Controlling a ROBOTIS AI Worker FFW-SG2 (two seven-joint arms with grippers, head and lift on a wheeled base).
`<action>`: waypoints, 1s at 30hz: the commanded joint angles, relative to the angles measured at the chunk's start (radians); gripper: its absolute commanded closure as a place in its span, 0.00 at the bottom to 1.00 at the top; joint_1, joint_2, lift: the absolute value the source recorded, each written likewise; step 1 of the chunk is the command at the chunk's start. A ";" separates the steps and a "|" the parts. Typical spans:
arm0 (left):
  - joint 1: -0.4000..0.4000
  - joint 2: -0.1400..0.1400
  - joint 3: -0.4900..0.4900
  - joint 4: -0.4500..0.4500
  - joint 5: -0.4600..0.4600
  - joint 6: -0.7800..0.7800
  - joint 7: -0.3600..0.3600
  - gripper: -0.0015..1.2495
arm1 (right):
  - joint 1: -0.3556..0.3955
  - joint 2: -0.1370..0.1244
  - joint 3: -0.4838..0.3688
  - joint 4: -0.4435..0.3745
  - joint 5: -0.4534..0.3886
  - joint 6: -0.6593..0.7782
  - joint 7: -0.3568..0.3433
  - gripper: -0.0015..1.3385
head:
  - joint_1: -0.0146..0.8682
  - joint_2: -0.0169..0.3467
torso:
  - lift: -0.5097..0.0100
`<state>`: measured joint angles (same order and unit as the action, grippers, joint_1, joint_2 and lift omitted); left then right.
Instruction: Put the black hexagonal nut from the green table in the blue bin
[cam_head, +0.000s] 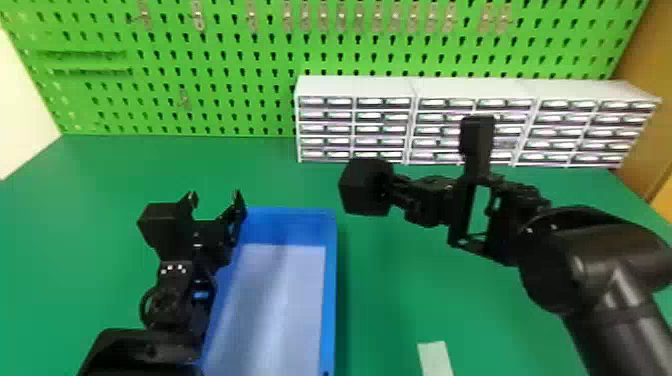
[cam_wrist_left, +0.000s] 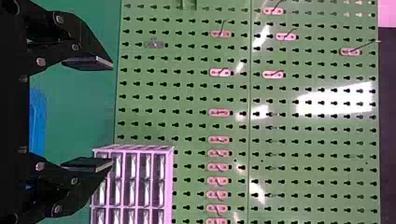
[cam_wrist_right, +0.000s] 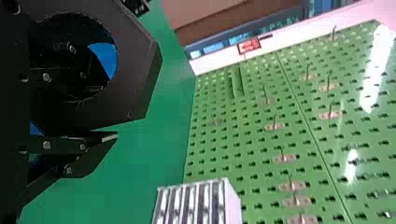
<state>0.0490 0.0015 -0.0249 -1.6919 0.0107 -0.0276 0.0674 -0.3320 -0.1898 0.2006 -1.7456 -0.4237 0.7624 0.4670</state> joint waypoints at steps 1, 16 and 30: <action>0.000 0.000 0.000 0.000 0.000 0.000 0.002 0.41 | -0.015 -0.007 0.051 0.002 -0.035 0.000 -0.005 0.78 | 0.76 0.20 | 0.80; 0.000 0.000 0.005 0.000 -0.002 0.000 0.002 0.41 | -0.068 -0.025 0.215 0.020 -0.165 0.011 -0.024 0.78 | 0.76 0.20 | 0.80; 0.000 0.000 0.010 0.000 0.000 0.000 0.002 0.41 | -0.099 -0.031 0.316 0.038 -0.233 0.005 -0.039 0.78 | 0.76 0.20 | 0.80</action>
<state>0.0491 0.0015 -0.0173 -1.6920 0.0105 -0.0276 0.0690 -0.4260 -0.2191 0.5001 -1.7087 -0.6462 0.7671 0.4302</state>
